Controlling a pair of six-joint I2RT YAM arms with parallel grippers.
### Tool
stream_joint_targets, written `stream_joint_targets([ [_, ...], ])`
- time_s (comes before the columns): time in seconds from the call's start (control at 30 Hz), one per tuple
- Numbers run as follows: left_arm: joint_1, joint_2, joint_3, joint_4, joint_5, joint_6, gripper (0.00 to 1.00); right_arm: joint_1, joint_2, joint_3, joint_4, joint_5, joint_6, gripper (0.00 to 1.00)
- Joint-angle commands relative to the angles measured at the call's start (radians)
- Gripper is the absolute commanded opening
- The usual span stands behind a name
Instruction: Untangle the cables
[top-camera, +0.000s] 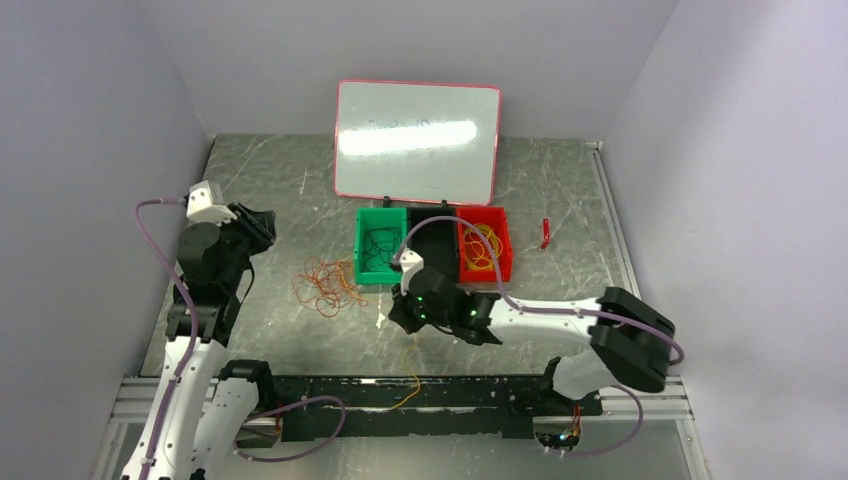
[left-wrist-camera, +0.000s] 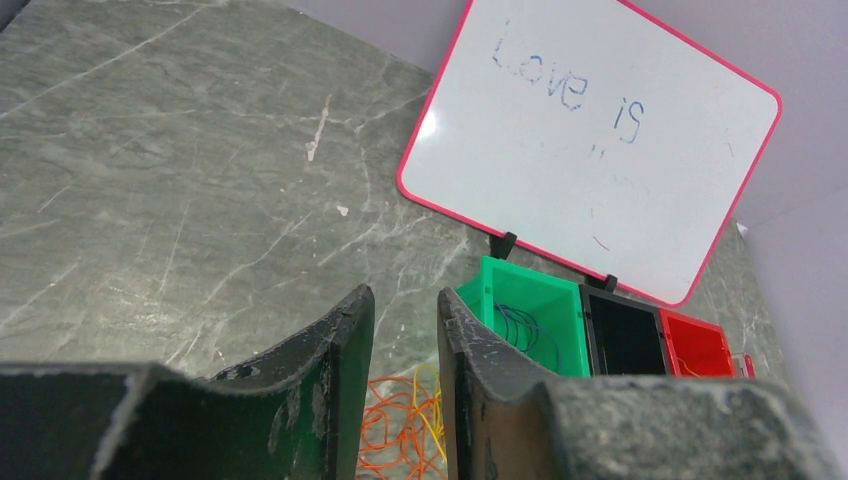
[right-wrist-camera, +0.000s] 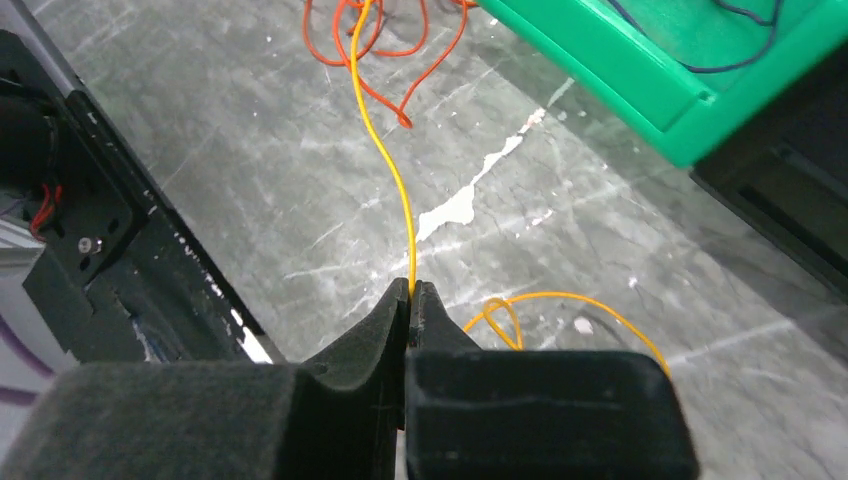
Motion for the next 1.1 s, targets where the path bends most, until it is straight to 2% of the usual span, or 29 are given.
stream_joint_targets([
  [0.0, 0.01, -0.01, 0.002, 0.006, -0.005, 0.005, 0.36, 0.005, -0.141, -0.015, -0.106, 0.053, 0.027, 0.0],
  [0.17, 0.01, -0.017, -0.031, 0.036, 0.102, 0.005, 0.43, 0.004, -0.237, 0.08, -0.166, -0.036, -0.064, 0.0],
  [0.33, 0.01, -0.059, -0.072, 0.03, 0.234, -0.074, 0.52, 0.004, -0.163, 0.268, -0.236, -0.088, -0.146, 0.0],
  [0.57, 0.01, -0.182, -0.161, 0.046, 0.418, -0.13, 0.61, -0.001, -0.064, 0.421, -0.194, -0.044, -0.16, 0.0],
  [0.67, 0.01, -0.231, -0.172, 0.005, 0.427, -0.098, 0.64, -0.003, -0.031, 0.483, -0.206, -0.022, -0.136, 0.0],
  [0.8, 0.01, -0.268, -0.156, -0.041, 0.438, -0.046, 0.66, -0.005, 0.028, 0.588, -0.309, 0.008, -0.125, 0.0],
  [1.07, 0.01, -0.227, -0.115, -0.035, 0.476, 0.031, 0.63, -0.028, 0.085, 0.698, -0.388, -0.049, -0.1, 0.0],
])
